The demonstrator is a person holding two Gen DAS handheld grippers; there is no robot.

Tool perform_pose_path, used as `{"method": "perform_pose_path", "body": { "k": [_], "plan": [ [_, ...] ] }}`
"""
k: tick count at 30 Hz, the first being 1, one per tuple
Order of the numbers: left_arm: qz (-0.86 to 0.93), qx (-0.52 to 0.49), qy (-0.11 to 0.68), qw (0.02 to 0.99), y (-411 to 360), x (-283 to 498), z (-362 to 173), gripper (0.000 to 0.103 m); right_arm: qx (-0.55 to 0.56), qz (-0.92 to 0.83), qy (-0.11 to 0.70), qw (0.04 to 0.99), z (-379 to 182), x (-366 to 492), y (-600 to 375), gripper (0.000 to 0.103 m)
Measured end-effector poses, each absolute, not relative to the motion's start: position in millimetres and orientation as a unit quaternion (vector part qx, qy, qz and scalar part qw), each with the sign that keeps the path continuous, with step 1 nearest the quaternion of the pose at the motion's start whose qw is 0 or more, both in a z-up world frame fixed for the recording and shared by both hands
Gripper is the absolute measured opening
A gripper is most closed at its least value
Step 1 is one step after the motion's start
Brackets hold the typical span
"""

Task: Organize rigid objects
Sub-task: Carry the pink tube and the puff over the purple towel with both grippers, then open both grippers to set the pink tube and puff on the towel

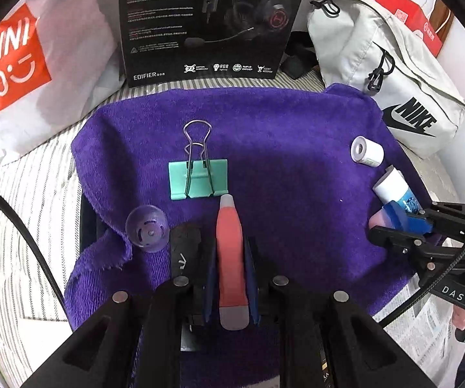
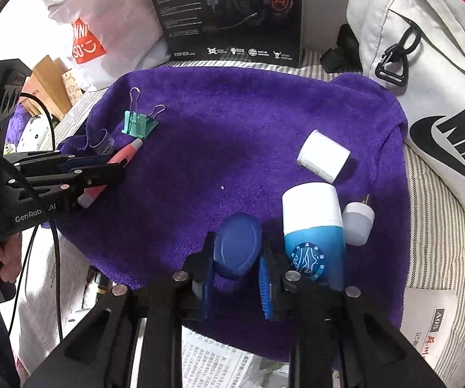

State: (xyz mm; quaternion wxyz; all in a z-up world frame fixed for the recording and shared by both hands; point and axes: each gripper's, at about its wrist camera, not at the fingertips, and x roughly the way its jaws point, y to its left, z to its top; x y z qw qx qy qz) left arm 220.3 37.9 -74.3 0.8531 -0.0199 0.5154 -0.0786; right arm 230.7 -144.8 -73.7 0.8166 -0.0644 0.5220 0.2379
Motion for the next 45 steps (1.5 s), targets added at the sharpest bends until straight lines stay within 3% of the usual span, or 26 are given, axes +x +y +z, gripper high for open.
{"method": "perform_pose_path", "body": {
  "k": [11, 17, 19, 31, 42, 45],
  "plan": [
    [-0.07, 0.028, 0.509, 0.858, 27, 215, -76, 0.018, -0.071, 0.237, 0.523, 0.815, -73, 225, -144, 0.023],
    [-0.077, 0.022, 0.512, 0.855, 25, 211, -75, 0.029, -0.068, 0.24, 0.528, 0.812, -73, 222, -147, 0.025],
    [-0.083, 0.018, 0.514, 0.854, 25, 208, -74, 0.037, -0.066, 0.241, 0.53, 0.811, -73, 221, -148, 0.028],
    [-0.084, -0.004, 0.523, 0.848, 30, 189, -66, 0.045, -0.068, 0.232, 0.521, 0.819, -56, 206, -158, 0.037],
    [-0.072, -0.002, 0.487, 0.871, 33, 141, -25, 0.051, -0.05, 0.21, 0.505, 0.836, -34, 171, -190, 0.038],
    [-0.07, -0.004, 0.477, 0.876, 30, 119, -19, 0.053, -0.036, 0.202, 0.499, 0.842, -30, 156, -200, 0.043]
  ]
}}
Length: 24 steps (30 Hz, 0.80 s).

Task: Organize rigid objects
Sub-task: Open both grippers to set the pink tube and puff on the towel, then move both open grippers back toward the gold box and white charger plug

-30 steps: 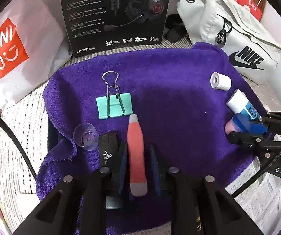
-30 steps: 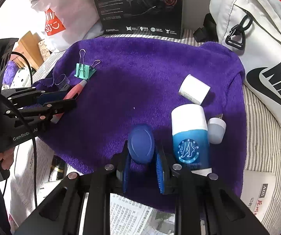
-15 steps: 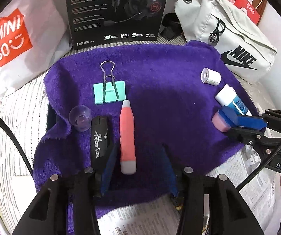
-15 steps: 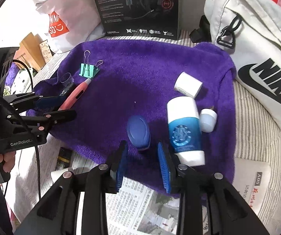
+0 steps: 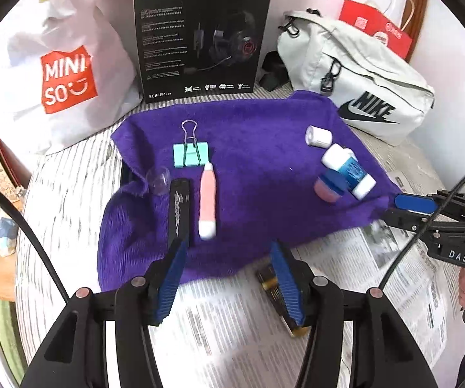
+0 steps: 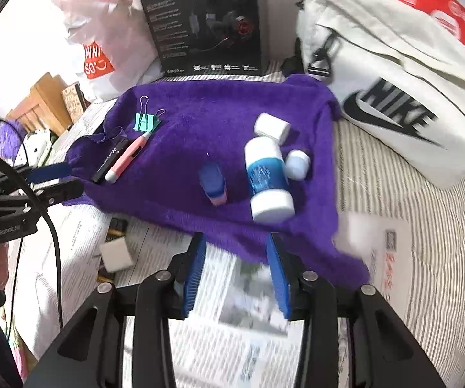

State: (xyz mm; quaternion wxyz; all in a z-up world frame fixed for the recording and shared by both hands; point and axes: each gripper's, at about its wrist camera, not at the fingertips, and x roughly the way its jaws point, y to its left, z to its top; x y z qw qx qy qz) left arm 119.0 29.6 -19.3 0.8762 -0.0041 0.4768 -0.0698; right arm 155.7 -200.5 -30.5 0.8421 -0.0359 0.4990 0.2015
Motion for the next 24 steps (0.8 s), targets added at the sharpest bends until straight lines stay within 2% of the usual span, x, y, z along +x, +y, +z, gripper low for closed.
{"method": "perform_pose_path", "body": {
  "k": [10, 19, 24],
  "plan": [
    [-0.06, -0.047, 0.5, 0.863, 27, 102, -53, 0.053, 0.026, 0.156, 0.482, 0.862, -28, 109, -238, 0.045],
    [-0.058, -0.046, 0.51, 0.857, 6, 103, -78, 0.054, 0.046, 0.144, 0.476, 0.866, -38, 73, -257, 0.045],
    [-0.049, -0.015, 0.515, 0.856, -10, 105, -81, 0.054, 0.054, 0.149, 0.473, 0.867, -41, 63, -262, 0.045]
  ]
}}
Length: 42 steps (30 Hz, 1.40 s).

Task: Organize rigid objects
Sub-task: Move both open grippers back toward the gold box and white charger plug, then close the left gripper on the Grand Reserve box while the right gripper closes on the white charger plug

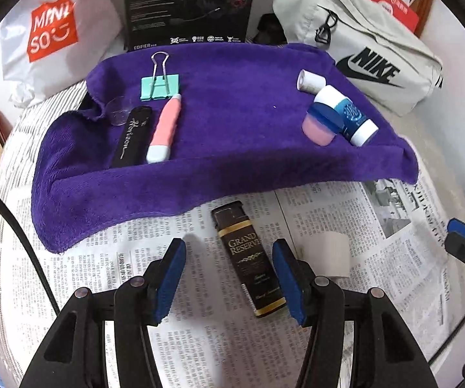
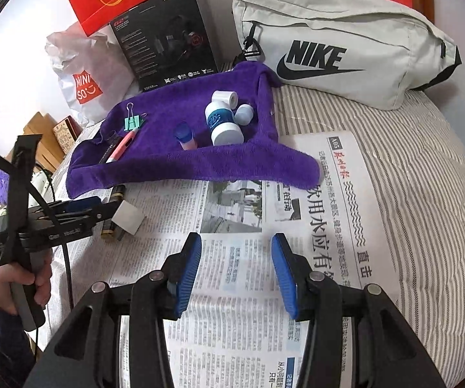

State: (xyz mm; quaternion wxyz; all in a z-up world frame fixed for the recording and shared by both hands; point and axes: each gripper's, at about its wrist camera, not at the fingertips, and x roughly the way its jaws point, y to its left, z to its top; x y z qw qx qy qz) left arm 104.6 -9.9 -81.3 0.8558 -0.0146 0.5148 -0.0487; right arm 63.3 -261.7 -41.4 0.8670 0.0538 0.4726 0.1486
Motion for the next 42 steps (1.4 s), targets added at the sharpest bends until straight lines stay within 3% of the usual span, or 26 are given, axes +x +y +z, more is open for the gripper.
{"method": "perform_pose_path", "body": {
  "k": [11, 14, 16, 17, 42],
  "plan": [
    [-0.022, 0.022, 0.508, 0.861, -10, 95, -83, 0.056, 0.044, 0.16, 0.483, 0.86, -55, 56, -256, 0.045],
    [-0.03, 0.03, 0.5, 0.865, -14, 95, -83, 0.049, 0.041, 0.167, 0.485, 0.857, -58, 56, -252, 0.045],
    [-0.044, 0.033, 0.497, 0.866, -19, 94, -82, 0.029, 0.039, 0.169, 0.486, 0.857, -59, 56, -249, 0.045],
    [-0.048, 0.034, 0.495, 0.867, -21, 93, -82, 0.024, 0.038, 0.17, 0.486, 0.856, -59, 56, -248, 0.045],
    [-0.032, 0.014, 0.492, 0.87, 16, 81, -79, 0.024, 0.026, 0.21, 0.494, 0.843, -62, 60, -201, 0.045]
  ]
}}
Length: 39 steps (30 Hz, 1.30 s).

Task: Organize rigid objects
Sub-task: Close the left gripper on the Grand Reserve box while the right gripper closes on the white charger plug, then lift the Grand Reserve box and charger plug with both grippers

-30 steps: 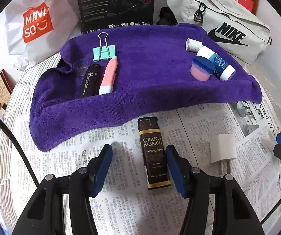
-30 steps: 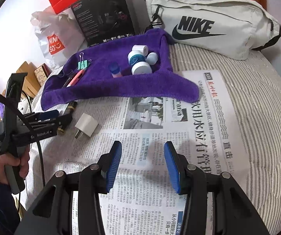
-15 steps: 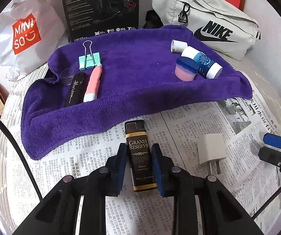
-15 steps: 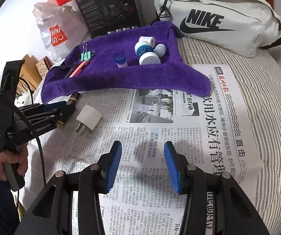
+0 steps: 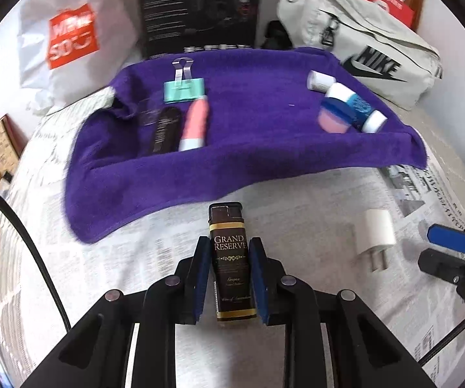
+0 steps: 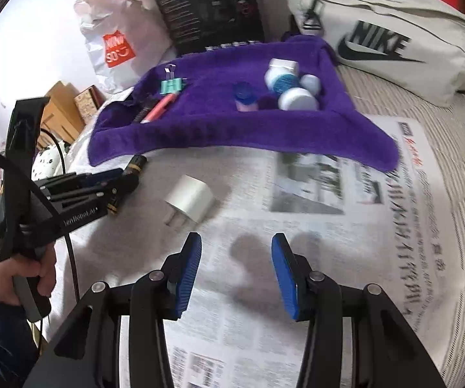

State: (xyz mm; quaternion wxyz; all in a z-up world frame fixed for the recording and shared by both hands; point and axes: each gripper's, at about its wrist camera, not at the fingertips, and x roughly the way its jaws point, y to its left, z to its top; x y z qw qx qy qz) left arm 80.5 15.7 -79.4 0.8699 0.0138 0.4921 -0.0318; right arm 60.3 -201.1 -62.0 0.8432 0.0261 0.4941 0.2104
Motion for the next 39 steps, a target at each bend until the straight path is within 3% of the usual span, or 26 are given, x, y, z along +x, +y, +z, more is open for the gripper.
{"method": "perform_pose_path", "body": {
  "k": [13, 27, 30, 31, 39],
  "plan": [
    [-0.026, -0.003, 0.49, 0.872, 40, 72, -81, 0.024, -0.028, 0.207, 0.483, 0.851, -68, 90, -140, 0.045],
    [-0.029, -0.005, 0.485, 0.874, 39, 70, -80, 0.024, -0.053, 0.196, 0.492, 0.847, -76, 88, -159, 0.045],
    [-0.028, -0.004, 0.485, 0.874, 38, 71, -79, 0.024, -0.069, 0.199, 0.481, 0.851, -78, 88, -152, 0.036],
    [-0.028, -0.003, 0.484, 0.874, 38, 71, -80, 0.024, -0.071, 0.202, 0.477, 0.853, -78, 87, -151, 0.028],
    [-0.027, 0.006, 0.479, 0.878, 36, 71, -81, 0.024, -0.071, 0.212, 0.465, 0.857, -80, 81, -152, 0.029]
  ]
}}
